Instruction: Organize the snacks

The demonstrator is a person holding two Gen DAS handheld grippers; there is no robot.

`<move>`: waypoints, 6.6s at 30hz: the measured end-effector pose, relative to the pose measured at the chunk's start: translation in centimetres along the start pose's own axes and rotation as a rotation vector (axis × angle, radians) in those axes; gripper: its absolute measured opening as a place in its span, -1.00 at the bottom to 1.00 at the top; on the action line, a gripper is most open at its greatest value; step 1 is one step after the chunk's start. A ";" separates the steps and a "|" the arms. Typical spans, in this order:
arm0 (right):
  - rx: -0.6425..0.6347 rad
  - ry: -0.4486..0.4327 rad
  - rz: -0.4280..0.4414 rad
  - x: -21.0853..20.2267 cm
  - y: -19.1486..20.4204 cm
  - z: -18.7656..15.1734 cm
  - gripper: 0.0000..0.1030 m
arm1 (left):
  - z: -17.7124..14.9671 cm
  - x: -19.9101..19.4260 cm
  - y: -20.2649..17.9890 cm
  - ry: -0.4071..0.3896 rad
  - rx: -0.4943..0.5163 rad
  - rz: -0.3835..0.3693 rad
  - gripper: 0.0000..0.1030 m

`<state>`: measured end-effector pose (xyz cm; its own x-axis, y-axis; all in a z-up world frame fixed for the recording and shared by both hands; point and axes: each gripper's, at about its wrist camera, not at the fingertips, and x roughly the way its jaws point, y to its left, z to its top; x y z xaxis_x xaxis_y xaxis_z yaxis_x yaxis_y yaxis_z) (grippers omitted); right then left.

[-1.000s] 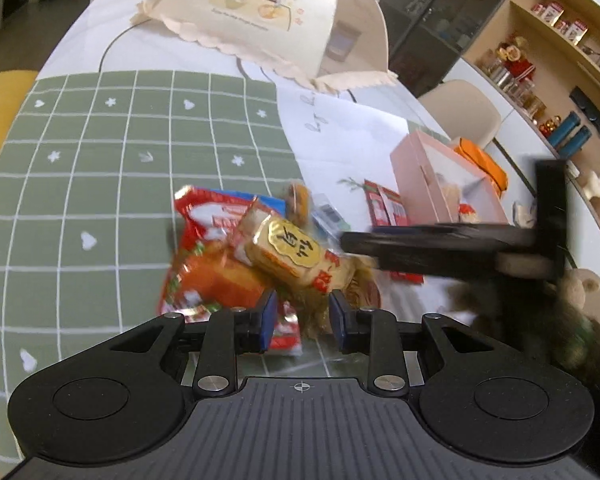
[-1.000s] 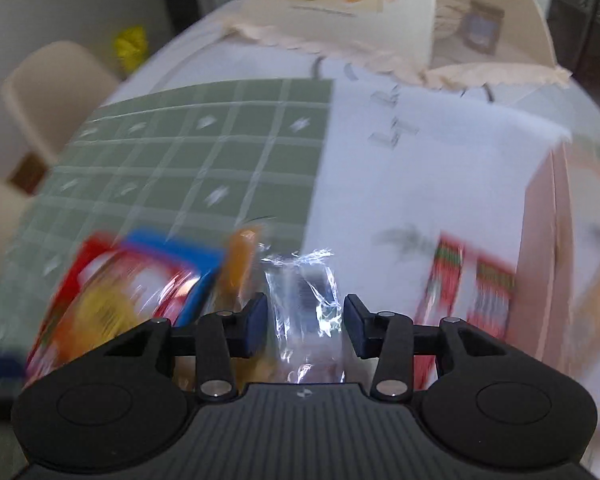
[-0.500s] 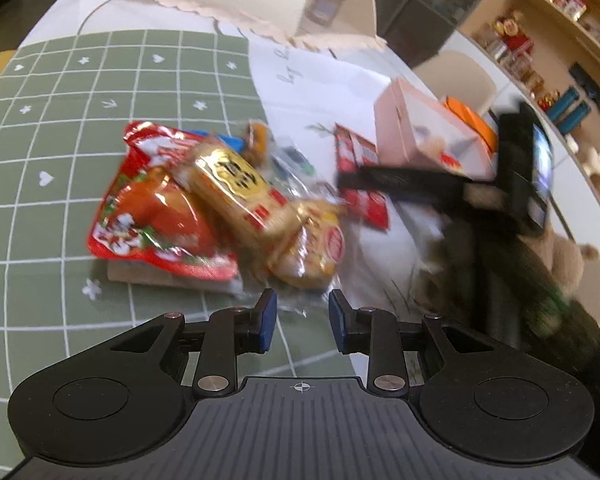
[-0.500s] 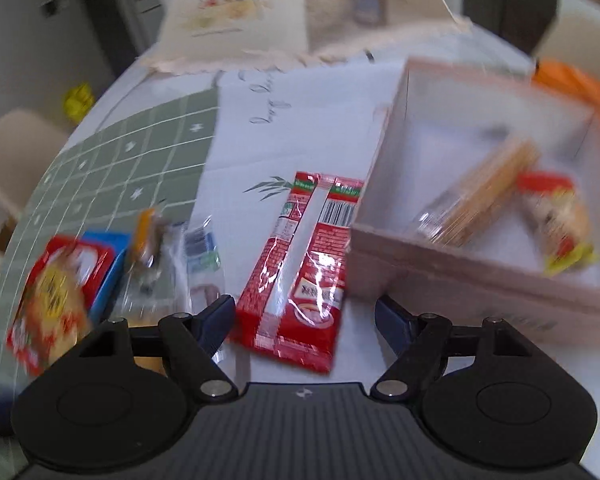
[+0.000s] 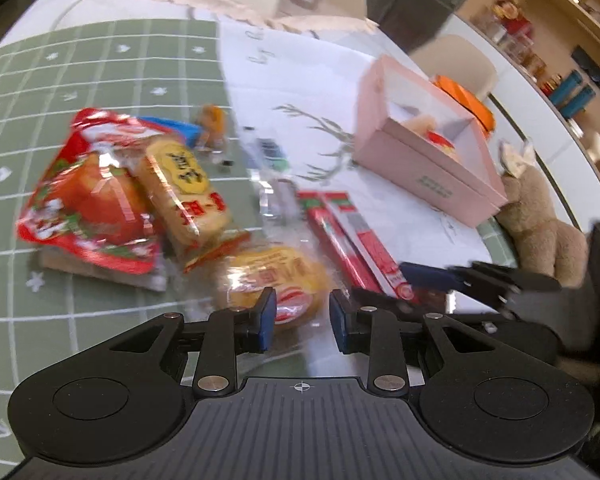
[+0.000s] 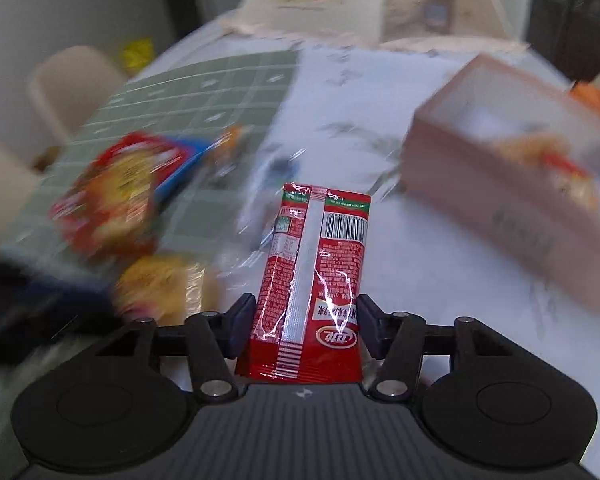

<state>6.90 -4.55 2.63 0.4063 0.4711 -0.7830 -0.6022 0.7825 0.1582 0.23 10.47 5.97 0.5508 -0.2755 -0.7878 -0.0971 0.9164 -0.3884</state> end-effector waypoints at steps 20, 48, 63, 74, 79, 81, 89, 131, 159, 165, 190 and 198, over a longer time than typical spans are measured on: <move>0.174 -0.199 -0.260 -4.2 -7.1 -8.5 0.71 | 0.2 2.5 -1.8 0.080 0.135 0.119 -0.43; 0.216 -0.243 -0.323 -3.7 -7.2 -8.5 0.92 | 2.1 5.8 -5.2 0.087 0.284 0.259 -0.23; 0.220 -0.244 -0.326 -3.6 -7.1 -8.5 0.94 | 3.8 9.4 -9.1 0.104 0.255 0.178 0.03; 0.221 -0.242 -0.325 -3.6 -7.0 -8.5 0.95 | 3.0 8.7 -9.0 0.086 0.352 0.178 0.10; 0.240 -0.212 -0.316 -4.3 -7.8 -8.5 0.92 | 2.7 7.1 -7.1 0.075 0.375 0.222 0.15; 0.301 -0.218 -0.301 -5.6 -8.7 -8.8 0.90 | 2.9 6.3 -6.1 0.071 0.321 0.178 0.03; 0.433 -0.300 -0.264 -9.3 -10.9 -9.3 0.90 | 1.8 7.8 -9.0 0.113 0.435 0.186 0.21; -0.144 -0.047 -0.099 4.2 0.4 3.5 0.02 | -3.7 -0.9 1.6 0.123 0.113 0.072 -0.41; 0.016 -0.087 -0.196 -1.9 -5.6 -2.7 0.62 | -3.4 1.3 -3.8 0.117 0.343 0.174 0.02; 0.097 -0.101 -0.156 -2.7 -6.7 -5.3 0.69 | -4.1 1.6 -5.1 0.149 0.402 0.085 0.01; -0.022 -0.095 -0.084 0.3 -3.9 -0.4 0.61 | -5.2 1.3 -3.2 0.107 0.315 0.239 0.09; -0.125 -0.118 -0.081 3.5 -0.3 1.4 0.19 | -6.4 1.2 -3.9 0.107 0.383 0.216 0.18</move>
<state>9.48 -2.60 0.62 0.5305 0.4588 -0.7128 -0.6418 0.7667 0.0158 -4.04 4.73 3.45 0.4606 -0.0766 -0.8843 0.1245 0.9920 -0.0211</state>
